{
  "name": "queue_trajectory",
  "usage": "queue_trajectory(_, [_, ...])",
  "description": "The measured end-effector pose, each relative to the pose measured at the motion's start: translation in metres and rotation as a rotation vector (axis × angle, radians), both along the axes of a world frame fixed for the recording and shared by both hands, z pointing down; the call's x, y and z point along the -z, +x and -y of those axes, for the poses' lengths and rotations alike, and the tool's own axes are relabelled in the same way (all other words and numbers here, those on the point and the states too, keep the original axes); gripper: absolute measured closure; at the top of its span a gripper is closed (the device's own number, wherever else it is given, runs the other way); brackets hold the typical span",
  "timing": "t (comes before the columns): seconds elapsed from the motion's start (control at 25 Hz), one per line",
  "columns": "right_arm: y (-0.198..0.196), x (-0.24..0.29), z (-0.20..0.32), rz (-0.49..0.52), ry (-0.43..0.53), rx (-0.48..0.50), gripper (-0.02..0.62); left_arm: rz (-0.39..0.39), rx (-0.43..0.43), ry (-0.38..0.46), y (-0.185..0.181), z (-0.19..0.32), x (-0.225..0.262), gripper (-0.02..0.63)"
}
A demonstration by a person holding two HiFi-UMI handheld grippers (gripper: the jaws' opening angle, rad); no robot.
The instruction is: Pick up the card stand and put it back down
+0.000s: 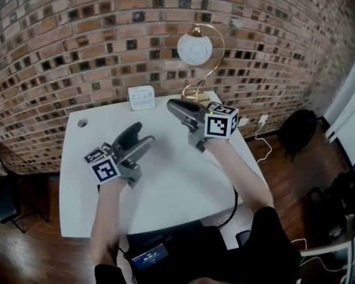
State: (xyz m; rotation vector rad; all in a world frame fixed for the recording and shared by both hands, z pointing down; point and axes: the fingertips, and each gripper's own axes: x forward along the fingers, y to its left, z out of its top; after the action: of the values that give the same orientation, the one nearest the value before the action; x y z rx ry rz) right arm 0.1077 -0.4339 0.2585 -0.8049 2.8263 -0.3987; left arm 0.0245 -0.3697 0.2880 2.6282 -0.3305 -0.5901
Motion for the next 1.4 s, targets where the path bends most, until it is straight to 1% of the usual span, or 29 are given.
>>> queue_trajectory(0.2, [0.012,0.029,-0.041,0.021,0.066,-0.012,0.532,0.024,-0.025,0.06,0.015,-0.033,0.023,0.192])
queue_trajectory(0.32, [0.016,0.046,-0.062,0.029,0.109,-0.021,0.537,0.024,-0.035,0.084,0.021,-0.054,0.033,0.192])
queue_trajectory(0.52, [0.016,0.057,-0.099,0.076,0.139,-0.014,0.537,0.032,-0.042,0.116,0.023,-0.09,0.046,0.192])
queue_trajectory(0.72, [0.008,0.064,-0.133,0.101,0.165,0.007,0.537,0.034,-0.034,0.142,0.02,-0.126,0.056,0.192])
queue_trajectory(0.92, [0.002,0.086,-0.162,0.076,0.216,0.02,0.537,0.031,-0.018,0.163,0.016,-0.153,0.072,0.192])
queue_trajectory(1.08, [0.007,0.095,-0.183,0.076,0.238,0.014,0.537,0.032,-0.012,0.174,0.017,-0.173,0.08,0.192])
queue_trajectory(1.24, [0.009,0.112,-0.207,0.082,0.287,0.018,0.537,0.042,-0.024,0.223,0.019,-0.194,0.096,0.192])
queue_trajectory(1.4, [0.003,0.119,-0.221,0.087,0.322,0.033,0.537,0.032,-0.027,0.258,0.015,-0.206,0.108,0.192])
